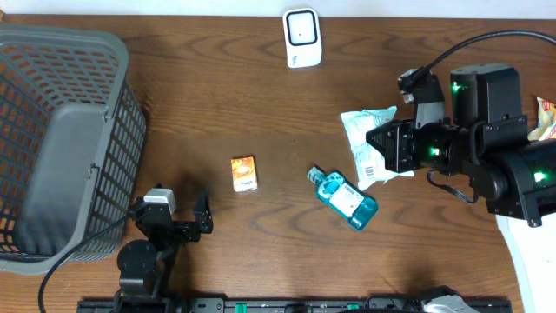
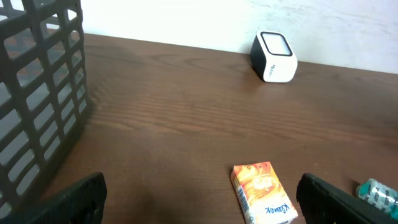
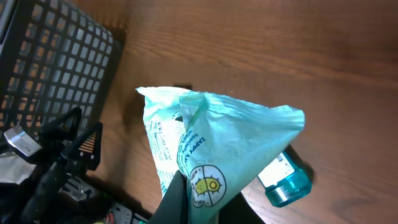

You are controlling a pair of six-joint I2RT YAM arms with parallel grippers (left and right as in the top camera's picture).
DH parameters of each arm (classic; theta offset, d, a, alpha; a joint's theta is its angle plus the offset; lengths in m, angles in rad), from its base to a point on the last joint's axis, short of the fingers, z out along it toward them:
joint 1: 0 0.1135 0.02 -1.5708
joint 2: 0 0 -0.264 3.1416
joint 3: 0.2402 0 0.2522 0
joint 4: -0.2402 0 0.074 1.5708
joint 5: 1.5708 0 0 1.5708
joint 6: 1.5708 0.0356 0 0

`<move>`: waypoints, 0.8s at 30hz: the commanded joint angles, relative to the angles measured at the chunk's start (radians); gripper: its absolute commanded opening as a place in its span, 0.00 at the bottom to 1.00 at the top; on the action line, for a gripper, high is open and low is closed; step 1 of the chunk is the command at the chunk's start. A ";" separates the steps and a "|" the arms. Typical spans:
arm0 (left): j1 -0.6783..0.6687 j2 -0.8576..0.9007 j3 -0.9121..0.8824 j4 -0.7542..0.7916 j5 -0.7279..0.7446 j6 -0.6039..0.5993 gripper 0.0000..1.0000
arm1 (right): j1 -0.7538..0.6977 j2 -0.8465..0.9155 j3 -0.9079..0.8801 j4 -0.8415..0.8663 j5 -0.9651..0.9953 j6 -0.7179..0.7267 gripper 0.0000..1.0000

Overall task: Scan the item barcode
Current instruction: 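Lift the wipe pack and turn it with the right gripper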

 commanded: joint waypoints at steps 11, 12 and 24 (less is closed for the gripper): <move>0.002 0.000 -0.014 -0.032 0.013 0.017 0.98 | 0.097 -0.003 -0.023 -0.048 0.002 0.146 0.02; 0.002 0.000 -0.014 -0.032 0.013 0.017 0.98 | 0.105 -0.003 -0.031 -0.047 0.002 0.146 0.02; 0.002 0.000 -0.014 -0.032 0.013 0.017 0.98 | 0.167 -0.001 -0.237 0.137 0.002 0.180 0.01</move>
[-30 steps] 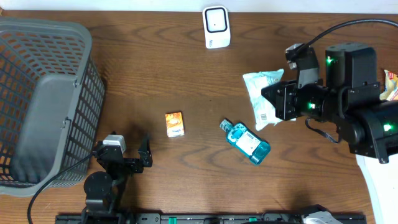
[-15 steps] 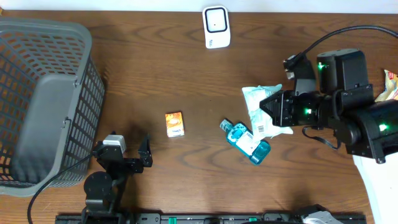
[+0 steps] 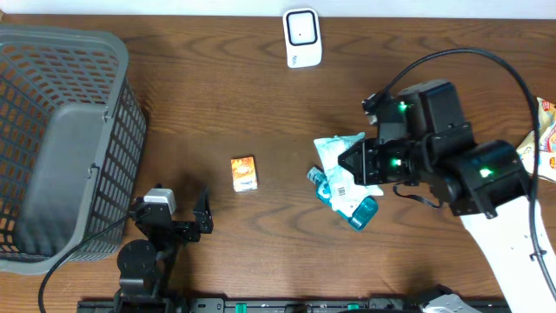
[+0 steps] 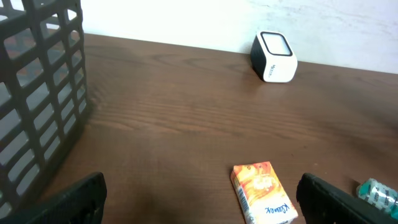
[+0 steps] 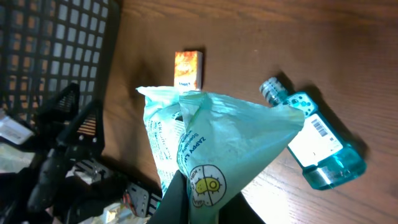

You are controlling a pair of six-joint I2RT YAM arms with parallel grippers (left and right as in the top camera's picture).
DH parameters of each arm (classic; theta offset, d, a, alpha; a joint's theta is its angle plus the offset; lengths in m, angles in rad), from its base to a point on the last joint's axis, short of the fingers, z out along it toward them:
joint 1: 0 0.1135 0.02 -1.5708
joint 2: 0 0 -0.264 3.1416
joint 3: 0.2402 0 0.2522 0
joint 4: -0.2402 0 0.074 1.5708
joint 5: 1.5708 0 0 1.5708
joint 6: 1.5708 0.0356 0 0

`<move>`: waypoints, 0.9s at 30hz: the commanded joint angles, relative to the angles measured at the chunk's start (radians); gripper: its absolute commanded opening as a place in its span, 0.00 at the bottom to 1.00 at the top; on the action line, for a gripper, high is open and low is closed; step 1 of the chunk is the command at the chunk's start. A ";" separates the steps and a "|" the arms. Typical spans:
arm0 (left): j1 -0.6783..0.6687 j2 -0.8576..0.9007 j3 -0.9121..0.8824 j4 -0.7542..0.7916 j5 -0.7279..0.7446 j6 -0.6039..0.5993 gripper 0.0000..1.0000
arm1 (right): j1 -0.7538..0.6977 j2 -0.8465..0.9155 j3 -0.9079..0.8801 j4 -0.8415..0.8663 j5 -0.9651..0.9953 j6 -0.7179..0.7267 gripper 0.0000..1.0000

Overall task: Scan the item barcode
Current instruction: 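Lift the wipe pack and turn it with the right gripper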

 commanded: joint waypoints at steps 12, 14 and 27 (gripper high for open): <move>0.002 0.000 -0.014 -0.032 0.013 0.017 0.98 | 0.017 0.006 -0.234 0.274 -0.005 -0.026 0.01; 0.002 0.000 -0.014 -0.032 0.013 0.017 0.98 | 0.017 0.007 -0.248 0.304 -0.004 -0.026 0.01; 0.002 0.000 -0.014 -0.032 0.013 0.017 0.98 | 0.080 0.157 -0.249 0.629 0.259 -0.199 0.01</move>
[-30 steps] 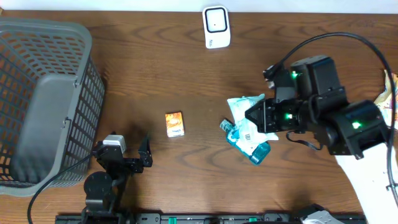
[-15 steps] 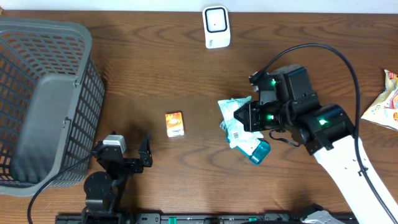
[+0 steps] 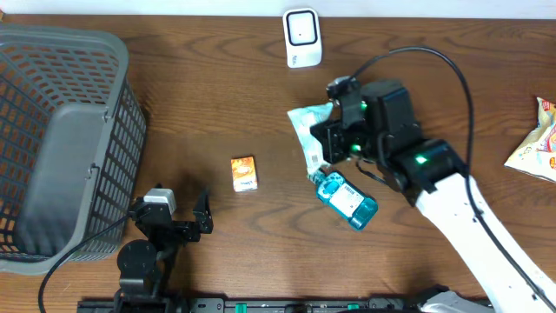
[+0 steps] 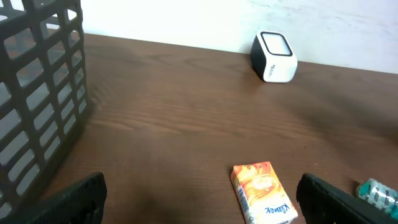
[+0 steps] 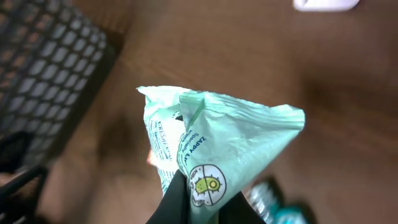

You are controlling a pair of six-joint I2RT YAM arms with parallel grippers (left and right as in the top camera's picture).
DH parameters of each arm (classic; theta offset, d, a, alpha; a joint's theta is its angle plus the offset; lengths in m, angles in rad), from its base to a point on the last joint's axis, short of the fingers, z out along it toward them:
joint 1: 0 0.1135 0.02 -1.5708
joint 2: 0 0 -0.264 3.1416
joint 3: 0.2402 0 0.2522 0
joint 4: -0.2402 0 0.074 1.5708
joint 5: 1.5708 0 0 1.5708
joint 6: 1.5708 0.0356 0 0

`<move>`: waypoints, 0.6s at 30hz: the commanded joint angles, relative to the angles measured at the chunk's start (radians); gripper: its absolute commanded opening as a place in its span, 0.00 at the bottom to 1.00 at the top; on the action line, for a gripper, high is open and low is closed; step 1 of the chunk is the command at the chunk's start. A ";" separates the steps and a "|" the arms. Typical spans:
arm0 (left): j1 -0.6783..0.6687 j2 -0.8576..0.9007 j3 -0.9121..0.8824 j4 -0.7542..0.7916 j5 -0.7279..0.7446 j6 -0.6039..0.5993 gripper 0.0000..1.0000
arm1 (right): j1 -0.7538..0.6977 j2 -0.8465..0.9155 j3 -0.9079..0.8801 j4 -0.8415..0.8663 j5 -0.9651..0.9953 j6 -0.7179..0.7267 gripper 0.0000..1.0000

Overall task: Scan the item barcode
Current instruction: 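Lift the wipe pack and turn it with the right gripper, then hold the wipe pack under the white scanner with the right gripper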

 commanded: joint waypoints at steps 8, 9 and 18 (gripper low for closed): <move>0.002 0.000 -0.014 -0.032 0.013 0.017 0.98 | 0.066 0.182 0.006 0.193 0.454 -0.204 0.01; 0.002 0.000 -0.014 -0.032 0.013 0.017 0.98 | 0.070 0.184 0.006 0.216 0.483 -0.219 0.01; 0.002 0.000 -0.014 -0.032 0.013 0.017 0.98 | 0.103 0.211 0.007 0.504 0.667 -0.508 0.01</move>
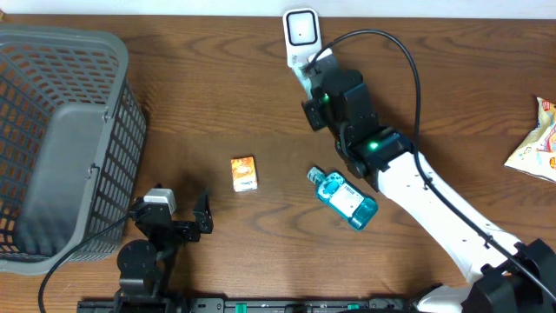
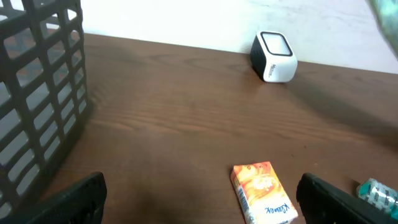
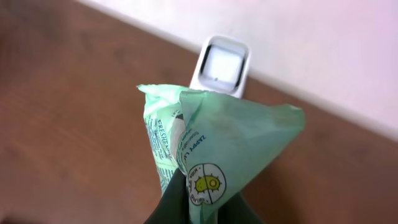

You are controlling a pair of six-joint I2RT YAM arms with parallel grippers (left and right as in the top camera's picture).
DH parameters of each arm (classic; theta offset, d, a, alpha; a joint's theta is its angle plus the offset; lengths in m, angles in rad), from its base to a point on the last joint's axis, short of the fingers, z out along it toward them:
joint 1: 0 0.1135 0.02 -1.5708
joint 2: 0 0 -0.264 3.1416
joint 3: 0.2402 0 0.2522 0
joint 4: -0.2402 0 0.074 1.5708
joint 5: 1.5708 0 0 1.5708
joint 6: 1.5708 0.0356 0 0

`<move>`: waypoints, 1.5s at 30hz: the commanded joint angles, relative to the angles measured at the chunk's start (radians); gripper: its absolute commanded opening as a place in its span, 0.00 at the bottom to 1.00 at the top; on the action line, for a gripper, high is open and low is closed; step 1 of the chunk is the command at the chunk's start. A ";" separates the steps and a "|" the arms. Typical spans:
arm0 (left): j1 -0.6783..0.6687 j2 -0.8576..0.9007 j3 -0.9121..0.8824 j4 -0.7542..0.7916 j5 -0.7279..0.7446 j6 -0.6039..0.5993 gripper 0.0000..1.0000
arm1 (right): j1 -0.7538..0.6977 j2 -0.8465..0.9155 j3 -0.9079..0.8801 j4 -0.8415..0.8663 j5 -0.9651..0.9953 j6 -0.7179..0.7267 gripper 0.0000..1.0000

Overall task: Scan the item barcode
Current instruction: 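Hold the wipe pack under the white scanner with the right gripper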

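Observation:
A white barcode scanner (image 1: 302,36) stands at the table's back edge; it also shows in the left wrist view (image 2: 273,57). My right gripper (image 3: 199,196) is shut on a pale green wipes packet (image 3: 217,137), held up just in front of the scanner (image 3: 221,67). From overhead, the right gripper (image 1: 314,80) and its arm cover most of the packet. A green blur of the packet (image 2: 385,15) shows at the top right of the left wrist view. My left gripper (image 1: 187,217) rests open near the front edge, with nothing between its fingers (image 2: 81,196).
An orange carton (image 1: 244,173) lies left of centre. A blue mouthwash bottle (image 1: 344,197) lies on its side under the right arm. A grey basket (image 1: 61,139) fills the left side. A snack bag (image 1: 539,130) sits at the right edge.
My right gripper has moved with the green packet from the table's middle, near the bottle, to the back, directly in front of the scanner. The left arm has not moved.
My right gripper held the green packet over the right part of the table. Then it was above the mouthwash bottle, then farther left and back. Now it holds the packet in front of the scanner. The left gripper stayed open and still throughout.

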 commanded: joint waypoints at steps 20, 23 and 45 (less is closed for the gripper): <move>0.002 0.000 -0.014 -0.032 0.013 0.017 0.98 | 0.041 0.613 0.598 0.249 0.359 -0.711 0.01; 0.002 0.000 -0.014 -0.032 0.013 0.017 0.98 | 0.040 0.715 0.689 0.290 0.381 -0.782 0.01; 0.002 0.000 -0.014 -0.032 0.013 0.017 0.98 | -0.019 1.037 0.809 0.665 0.343 -1.109 0.01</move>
